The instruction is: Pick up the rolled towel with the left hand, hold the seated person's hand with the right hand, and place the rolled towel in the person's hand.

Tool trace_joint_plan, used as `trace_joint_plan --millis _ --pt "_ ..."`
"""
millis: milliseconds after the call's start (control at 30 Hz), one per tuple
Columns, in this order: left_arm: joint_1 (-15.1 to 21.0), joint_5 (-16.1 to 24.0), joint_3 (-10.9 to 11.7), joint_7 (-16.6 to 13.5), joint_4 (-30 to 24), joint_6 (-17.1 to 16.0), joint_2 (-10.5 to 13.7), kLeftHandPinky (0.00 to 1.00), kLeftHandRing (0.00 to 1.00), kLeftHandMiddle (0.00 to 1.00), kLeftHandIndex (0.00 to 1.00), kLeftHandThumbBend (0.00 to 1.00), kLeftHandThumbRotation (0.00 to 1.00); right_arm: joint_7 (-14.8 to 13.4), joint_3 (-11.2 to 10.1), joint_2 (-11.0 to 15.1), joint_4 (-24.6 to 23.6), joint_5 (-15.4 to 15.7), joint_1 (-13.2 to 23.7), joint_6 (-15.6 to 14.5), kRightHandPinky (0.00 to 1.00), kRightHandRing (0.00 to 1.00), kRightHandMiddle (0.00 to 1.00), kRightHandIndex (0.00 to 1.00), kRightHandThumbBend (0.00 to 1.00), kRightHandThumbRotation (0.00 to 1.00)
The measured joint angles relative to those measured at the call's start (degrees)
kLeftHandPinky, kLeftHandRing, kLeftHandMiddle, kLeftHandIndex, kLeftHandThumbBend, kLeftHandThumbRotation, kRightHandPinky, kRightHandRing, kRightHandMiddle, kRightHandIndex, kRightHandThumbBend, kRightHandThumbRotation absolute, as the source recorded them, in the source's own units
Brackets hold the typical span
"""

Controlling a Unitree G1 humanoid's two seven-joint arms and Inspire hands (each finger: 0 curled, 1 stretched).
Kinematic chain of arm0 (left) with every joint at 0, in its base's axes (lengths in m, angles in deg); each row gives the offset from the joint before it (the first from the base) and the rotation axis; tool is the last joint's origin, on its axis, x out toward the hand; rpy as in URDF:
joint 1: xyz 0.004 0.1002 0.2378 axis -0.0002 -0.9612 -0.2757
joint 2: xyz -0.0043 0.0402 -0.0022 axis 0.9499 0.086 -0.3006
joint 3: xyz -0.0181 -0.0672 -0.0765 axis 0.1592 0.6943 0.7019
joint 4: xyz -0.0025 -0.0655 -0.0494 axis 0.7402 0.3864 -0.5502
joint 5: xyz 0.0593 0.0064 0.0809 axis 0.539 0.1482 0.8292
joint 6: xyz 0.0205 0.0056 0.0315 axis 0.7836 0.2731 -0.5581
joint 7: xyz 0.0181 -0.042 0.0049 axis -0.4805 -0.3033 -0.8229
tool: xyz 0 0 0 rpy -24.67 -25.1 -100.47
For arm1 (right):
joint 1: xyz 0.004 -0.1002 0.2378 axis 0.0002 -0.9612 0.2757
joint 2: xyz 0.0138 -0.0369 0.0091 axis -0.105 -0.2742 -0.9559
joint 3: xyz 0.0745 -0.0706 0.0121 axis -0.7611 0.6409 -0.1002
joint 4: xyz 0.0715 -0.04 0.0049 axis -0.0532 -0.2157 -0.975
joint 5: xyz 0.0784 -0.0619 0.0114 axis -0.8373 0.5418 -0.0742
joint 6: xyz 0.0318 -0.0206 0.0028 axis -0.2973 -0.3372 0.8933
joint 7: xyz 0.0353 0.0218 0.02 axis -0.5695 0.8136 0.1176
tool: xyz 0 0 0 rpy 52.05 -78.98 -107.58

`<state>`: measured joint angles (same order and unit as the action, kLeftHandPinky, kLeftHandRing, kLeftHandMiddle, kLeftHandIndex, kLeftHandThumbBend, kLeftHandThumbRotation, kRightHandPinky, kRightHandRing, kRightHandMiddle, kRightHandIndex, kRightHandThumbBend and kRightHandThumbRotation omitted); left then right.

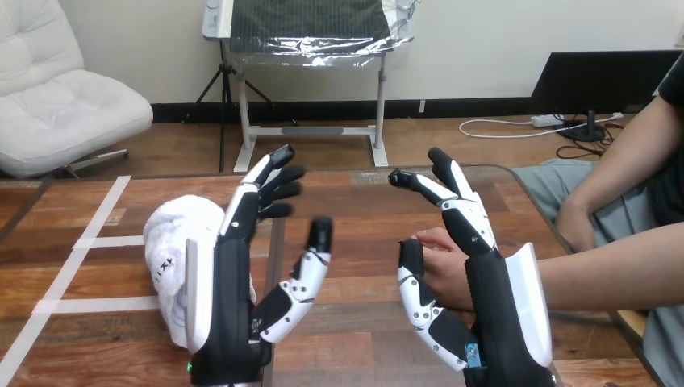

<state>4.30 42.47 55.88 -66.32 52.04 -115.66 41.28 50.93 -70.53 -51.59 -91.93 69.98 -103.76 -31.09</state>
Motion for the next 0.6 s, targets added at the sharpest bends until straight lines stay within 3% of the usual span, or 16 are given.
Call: trace_joint_plan --millis 300,467,600 --pt "0.0 15.1 2.2 -6.5 -1.9 14.6 0.6 0.73 0.82 0.86 0.85 0.79 0.33 0.0 0.0 0.0 0.0 0.0 0.0 0.0 1.0 0.95 0.96 0.8 0.02 0.0" --pt "0.5 20.8 3.0 -7.9 -2.2 23.2 1.5 0.75 0.82 0.85 0.84 0.8 0.39 0.0 0.0 0.0 0.0 0.0 0.0 0.0 1.0 0.95 0.96 0.8 0.02 0.0" --pt "1.2 23.2 3.6 -7.8 -2.2 29.2 2.3 0.76 0.82 0.85 0.83 0.8 0.41 0.0 0.0 0.0 0.0 0.1 0.0 0.0 1.0 0.95 0.96 0.8 0.02 0.0"
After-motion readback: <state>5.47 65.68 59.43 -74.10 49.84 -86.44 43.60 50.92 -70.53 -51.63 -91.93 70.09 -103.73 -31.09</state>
